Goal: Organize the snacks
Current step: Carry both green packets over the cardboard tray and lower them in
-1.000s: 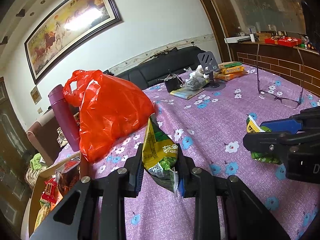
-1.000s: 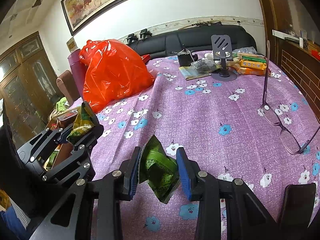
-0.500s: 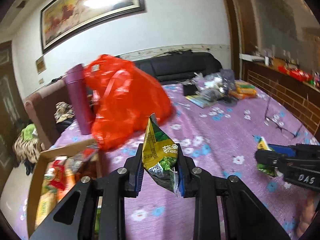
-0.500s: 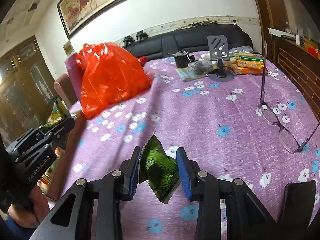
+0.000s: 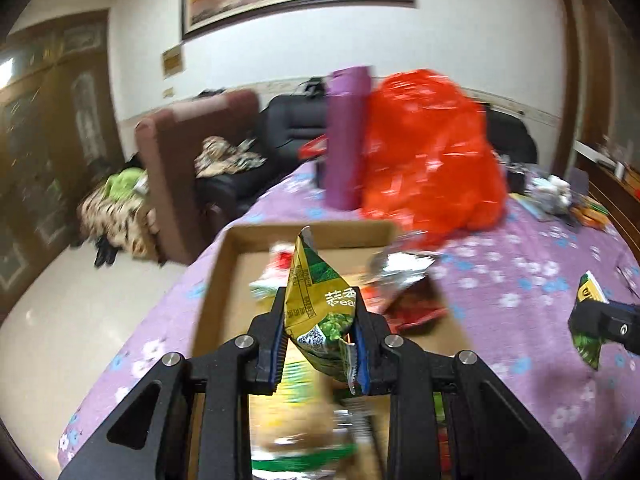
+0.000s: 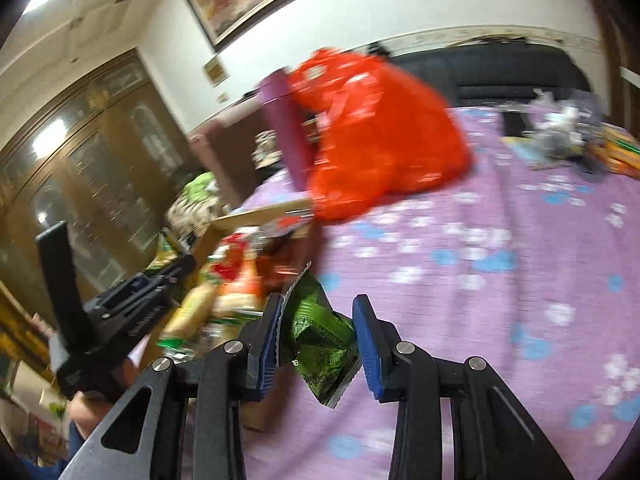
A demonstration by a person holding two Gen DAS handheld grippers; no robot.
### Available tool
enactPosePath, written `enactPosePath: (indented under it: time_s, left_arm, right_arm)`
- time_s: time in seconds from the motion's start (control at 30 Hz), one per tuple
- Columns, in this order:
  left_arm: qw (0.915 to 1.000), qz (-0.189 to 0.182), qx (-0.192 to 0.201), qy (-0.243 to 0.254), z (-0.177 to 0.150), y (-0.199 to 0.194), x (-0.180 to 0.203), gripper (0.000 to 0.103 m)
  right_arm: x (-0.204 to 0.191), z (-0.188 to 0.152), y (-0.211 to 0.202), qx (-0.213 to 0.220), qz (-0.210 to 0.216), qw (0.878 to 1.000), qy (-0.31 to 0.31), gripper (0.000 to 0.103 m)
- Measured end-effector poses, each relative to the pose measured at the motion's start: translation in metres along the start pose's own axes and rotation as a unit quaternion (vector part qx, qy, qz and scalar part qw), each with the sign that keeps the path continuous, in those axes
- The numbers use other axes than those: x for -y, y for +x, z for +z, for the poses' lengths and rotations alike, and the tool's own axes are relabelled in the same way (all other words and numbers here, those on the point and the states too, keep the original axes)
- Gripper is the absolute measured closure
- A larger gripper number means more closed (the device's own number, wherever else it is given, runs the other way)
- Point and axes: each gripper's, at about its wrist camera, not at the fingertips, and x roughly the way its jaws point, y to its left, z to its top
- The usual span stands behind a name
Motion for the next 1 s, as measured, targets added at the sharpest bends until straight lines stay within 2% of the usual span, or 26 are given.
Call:
enactPosePath:
  time_s: [0.13,0.17,0.2,0.37,0.5,0.67,1.0]
  left_arm:
    - [0.9997,0.011,-0.014,-0.015,-0.008,0.012,-0.019,0.077]
    - [0.9996,0.0,-0.017,-0.024,-0.008,0.013,-0.023,0.077]
    - [0.9994,-0.007,-0.011,-0.031,-0.007,0.012,-0.026,0.077]
    - [0.9996,0.021,0.018,0.001,-0.01,0.006,-0.013,0.076]
    - [0.9982,0.045,0.026,0.03,-0.01,0.005,-0.002,0.076]
    - [0.9965,0.064,0.028,0.046,-0.01,0.006,0.005,0.076]
    - [0.9962,0.068,0.029,0.047,-0.01,0.005,0.006,0.076]
  right_arm:
    - [-0.034,0.006,0.045,-0.022,0.017,1.0,0.004,0.064]
    - [-0.04,0.007,0.057,-0.026,0.019,0.999,0.008,0.064]
    - [-0.043,0.008,0.067,-0.03,0.022,0.999,0.014,0.063]
    - [-0.047,0.009,0.098,-0.036,0.01,0.999,0.02,0.063]
    - [-0.035,0.0,0.111,-0.052,0.018,0.998,0.028,0.063]
    - [-0.041,-0.005,0.114,-0.051,0.008,0.999,0.0,0.063]
    - [-0.042,-0.006,0.11,-0.047,0.018,0.999,-0.004,0.063]
